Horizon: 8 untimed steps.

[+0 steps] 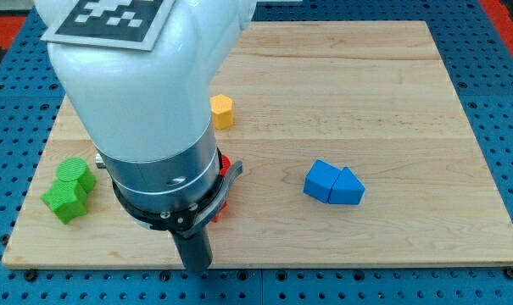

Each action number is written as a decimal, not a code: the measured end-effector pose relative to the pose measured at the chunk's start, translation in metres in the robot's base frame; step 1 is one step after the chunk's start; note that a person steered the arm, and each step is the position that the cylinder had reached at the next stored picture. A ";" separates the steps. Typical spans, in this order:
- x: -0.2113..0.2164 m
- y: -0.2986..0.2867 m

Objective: Point your arm at the bottom center

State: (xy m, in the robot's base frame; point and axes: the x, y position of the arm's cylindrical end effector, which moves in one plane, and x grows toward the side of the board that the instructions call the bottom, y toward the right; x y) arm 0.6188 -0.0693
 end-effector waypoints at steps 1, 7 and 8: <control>0.000 0.000; -0.001 0.027; -0.001 0.045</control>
State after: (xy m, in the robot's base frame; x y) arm 0.6177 -0.0242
